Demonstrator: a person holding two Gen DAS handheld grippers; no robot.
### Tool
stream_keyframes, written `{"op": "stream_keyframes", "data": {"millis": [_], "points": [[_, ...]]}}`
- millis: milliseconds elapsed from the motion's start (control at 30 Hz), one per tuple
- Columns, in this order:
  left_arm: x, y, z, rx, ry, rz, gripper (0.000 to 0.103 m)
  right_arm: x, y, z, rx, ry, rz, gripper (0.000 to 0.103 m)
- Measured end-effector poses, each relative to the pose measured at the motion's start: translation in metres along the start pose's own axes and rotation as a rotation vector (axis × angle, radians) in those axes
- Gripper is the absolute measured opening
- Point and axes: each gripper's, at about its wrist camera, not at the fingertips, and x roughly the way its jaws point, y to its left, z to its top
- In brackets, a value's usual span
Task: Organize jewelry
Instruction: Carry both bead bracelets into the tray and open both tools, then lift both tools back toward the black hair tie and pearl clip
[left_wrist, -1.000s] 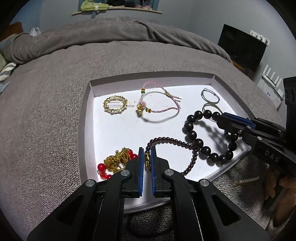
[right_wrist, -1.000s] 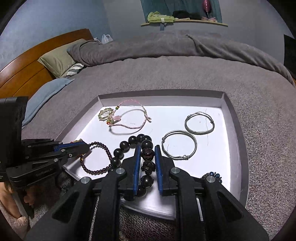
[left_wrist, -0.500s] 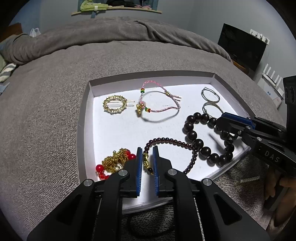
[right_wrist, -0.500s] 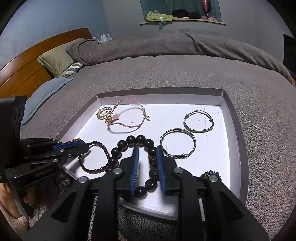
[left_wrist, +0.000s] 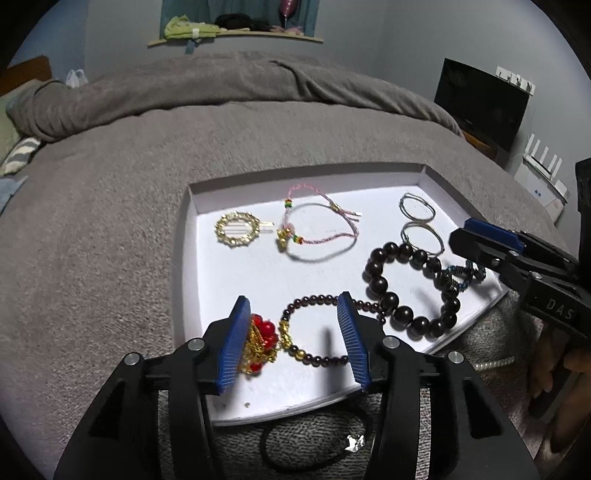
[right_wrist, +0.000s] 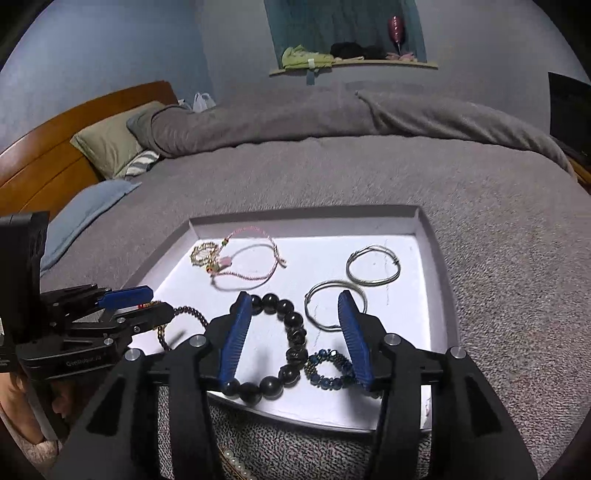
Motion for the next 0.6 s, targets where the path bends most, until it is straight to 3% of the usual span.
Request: {"op": "stream_keyframes", "data": {"millis": [100,233,467,600], "points": [[-0.003,0.001,0.001,-0.004,-0.016,0.018,0.052,-0.003,-0.001,0.001,0.003,-0.016,-0.01,0.062],[-0.009,0.0,0.0,0.008,-0.036,0.037,0.065,-0.008,-0.002,0.001,-0.004,-0.034,-0.031,0.081],[-0.015,-0.003,0.0,0.035,-0.069,0.085,0.078,-0.018,-0.005,0.002,-0.004,-0.072,-0.056,0.097],[-0.017,-0.002,0.0,0.034,-0.075,0.113,0.082,-0.026,-0.009,0.002,0.013,-0.104,-0.071,0.098]]}}
